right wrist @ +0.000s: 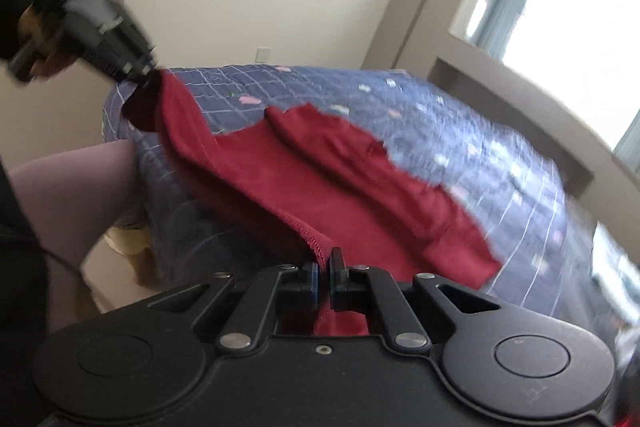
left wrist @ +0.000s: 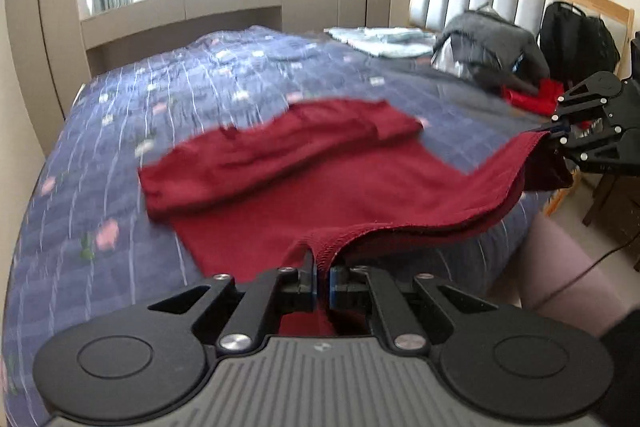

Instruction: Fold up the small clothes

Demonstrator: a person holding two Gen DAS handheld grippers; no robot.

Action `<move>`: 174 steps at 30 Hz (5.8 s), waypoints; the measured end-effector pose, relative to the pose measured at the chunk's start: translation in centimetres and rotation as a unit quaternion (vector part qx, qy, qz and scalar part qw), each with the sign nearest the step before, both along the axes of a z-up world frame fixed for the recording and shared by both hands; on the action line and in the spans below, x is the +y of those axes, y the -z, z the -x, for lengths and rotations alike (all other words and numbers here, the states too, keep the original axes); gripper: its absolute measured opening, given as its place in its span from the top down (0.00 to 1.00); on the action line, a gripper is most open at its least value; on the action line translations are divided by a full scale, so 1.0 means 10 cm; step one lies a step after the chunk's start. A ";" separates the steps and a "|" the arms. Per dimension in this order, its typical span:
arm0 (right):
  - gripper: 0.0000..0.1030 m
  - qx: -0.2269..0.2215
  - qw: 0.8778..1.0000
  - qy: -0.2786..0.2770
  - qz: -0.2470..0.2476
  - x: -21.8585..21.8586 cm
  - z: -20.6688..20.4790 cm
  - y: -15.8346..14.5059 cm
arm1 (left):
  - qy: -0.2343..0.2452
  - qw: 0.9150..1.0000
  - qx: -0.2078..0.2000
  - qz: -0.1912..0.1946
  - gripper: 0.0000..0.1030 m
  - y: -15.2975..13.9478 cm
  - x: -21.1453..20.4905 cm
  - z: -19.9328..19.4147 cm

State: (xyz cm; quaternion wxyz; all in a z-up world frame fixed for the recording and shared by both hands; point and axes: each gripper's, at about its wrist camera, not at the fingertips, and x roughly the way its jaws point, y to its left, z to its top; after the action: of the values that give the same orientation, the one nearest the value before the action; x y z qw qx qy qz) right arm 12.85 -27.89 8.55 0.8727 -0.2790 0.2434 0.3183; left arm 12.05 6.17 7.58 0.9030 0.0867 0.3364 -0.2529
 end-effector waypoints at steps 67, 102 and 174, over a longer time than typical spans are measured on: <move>0.01 -0.012 0.943 0.321 -0.080 -0.62 -3.98 1.73 | -0.315 0.941 0.056 0.107 0.00 1.76 0.70 -3.81; 0.01 -0.134 0.919 0.368 -0.033 0.01 -2.41 1.33 | -0.406 0.899 -0.030 0.158 0.00 1.67 0.52 -1.76; 0.01 -0.064 0.972 0.225 -0.036 1.36 -2.14 1.72 | -0.411 0.904 -0.023 0.120 0.00 1.70 0.43 -1.81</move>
State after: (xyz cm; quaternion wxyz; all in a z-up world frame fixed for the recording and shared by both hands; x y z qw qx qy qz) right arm 34.21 -14.33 -8.64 0.9452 -0.2055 0.2315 0.1037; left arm 30.20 10.42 -9.37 0.9378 -0.1625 0.2888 0.1038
